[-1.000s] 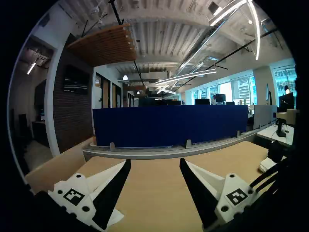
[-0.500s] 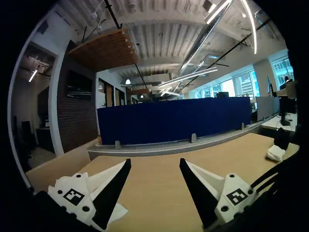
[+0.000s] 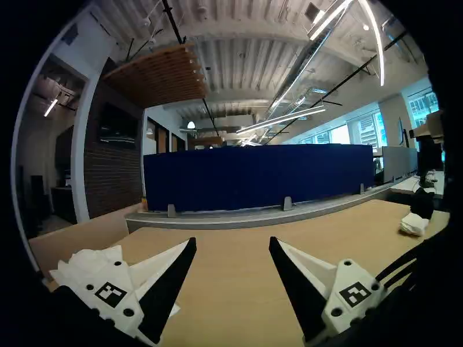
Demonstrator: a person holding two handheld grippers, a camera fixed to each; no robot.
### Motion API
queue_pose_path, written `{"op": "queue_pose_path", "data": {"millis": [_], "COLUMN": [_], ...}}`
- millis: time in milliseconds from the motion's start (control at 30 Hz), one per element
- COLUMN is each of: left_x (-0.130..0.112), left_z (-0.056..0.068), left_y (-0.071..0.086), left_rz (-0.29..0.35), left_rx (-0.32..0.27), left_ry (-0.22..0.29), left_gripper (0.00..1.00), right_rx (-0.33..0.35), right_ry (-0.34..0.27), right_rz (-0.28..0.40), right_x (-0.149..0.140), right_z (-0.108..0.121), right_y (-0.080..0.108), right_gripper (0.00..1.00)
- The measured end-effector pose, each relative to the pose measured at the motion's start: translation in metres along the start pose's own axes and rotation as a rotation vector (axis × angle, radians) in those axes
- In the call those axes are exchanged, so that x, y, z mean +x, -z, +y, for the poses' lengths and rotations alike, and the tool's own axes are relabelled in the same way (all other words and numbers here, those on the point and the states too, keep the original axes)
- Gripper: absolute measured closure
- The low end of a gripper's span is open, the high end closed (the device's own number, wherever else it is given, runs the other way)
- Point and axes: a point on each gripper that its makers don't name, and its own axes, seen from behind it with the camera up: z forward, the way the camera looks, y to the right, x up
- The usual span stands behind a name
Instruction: Fold towel
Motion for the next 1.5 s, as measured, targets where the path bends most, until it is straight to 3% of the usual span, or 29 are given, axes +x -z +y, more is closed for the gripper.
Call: {"op": "queue_pose_path", "data": {"millis": [767, 1100, 1500], "left_x": [-0.06, -0.066, -0.067], "left_z": [-0.01, -0.011, -0.013], "left_y": [-0.005, -0.007, -0.009], "left_rz": [0.0, -0.014, -0.017], "left_rx": [0.027, 0.022, 0.021], "left_ry": [0.015, 0.051, 0.052], "left_gripper": [0.07, 0.07, 0.07], "right_rx": [0.01, 0.012, -0.001], "right_ry": [-0.002, -0.004, -0.013], "right_rz": [-0.009, -0.019, -0.03], "right_x": [-0.049, -0.055, -0.06], "right_z": [0.007, 0.005, 0.013], "right_y": [-0.013, -0.014, -0.011], "right_gripper": [0.0, 0.0, 0.0]}}
